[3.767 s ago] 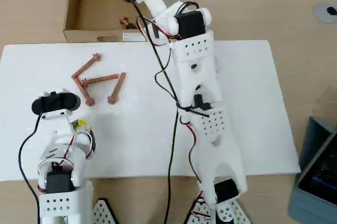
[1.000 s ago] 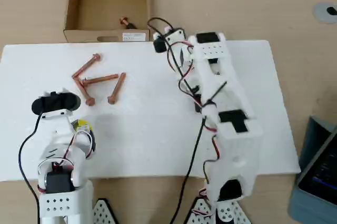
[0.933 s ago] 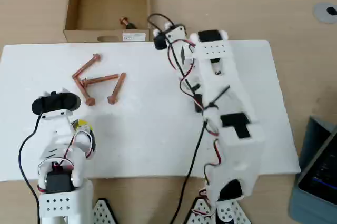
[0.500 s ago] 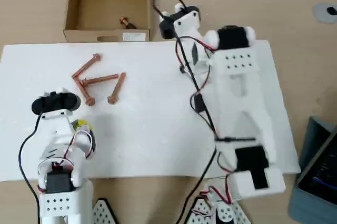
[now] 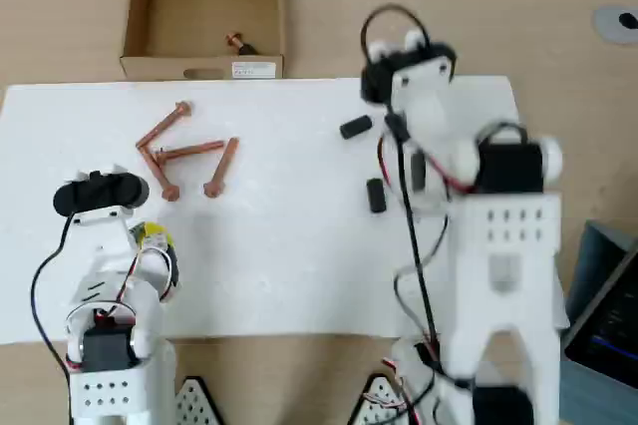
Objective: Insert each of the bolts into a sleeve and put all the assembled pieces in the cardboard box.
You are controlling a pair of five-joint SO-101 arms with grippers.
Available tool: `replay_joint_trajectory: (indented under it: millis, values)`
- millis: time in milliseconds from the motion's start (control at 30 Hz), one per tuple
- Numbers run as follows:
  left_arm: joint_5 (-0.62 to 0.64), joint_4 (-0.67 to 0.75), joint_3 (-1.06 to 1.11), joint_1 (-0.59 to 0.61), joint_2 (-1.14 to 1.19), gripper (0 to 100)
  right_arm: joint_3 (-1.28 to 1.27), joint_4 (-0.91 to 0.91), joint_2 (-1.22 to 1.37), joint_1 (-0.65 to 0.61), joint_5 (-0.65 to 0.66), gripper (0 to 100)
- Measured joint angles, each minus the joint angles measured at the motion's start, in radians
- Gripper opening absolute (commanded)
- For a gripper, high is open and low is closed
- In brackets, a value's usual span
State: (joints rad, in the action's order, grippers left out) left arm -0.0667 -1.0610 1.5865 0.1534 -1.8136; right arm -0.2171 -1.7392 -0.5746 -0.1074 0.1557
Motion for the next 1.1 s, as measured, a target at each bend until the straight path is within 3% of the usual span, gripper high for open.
replay_joint_trajectory:
  millis: [333,733,1000,1100]
  values:
    - [-0.101,-0.068,-0.178,0.0,0.092,0,-0.371,0.144,-0.287,0.06,-0.028,0.9]
    - [-0.109,0.038,-0.73,0.0,0.796,0,-0.523,0.262,-0.313,0.124,-0.149,0.9]
    - [-0.115,0.044,-1.086,0.0,1.29,0,-0.523,0.265,-0.313,0.124,-0.153,0.9]
    - [-0.17,0.044,-1.201,0.0,1.459,0,-0.523,0.272,-0.313,0.124,-0.153,0.9]
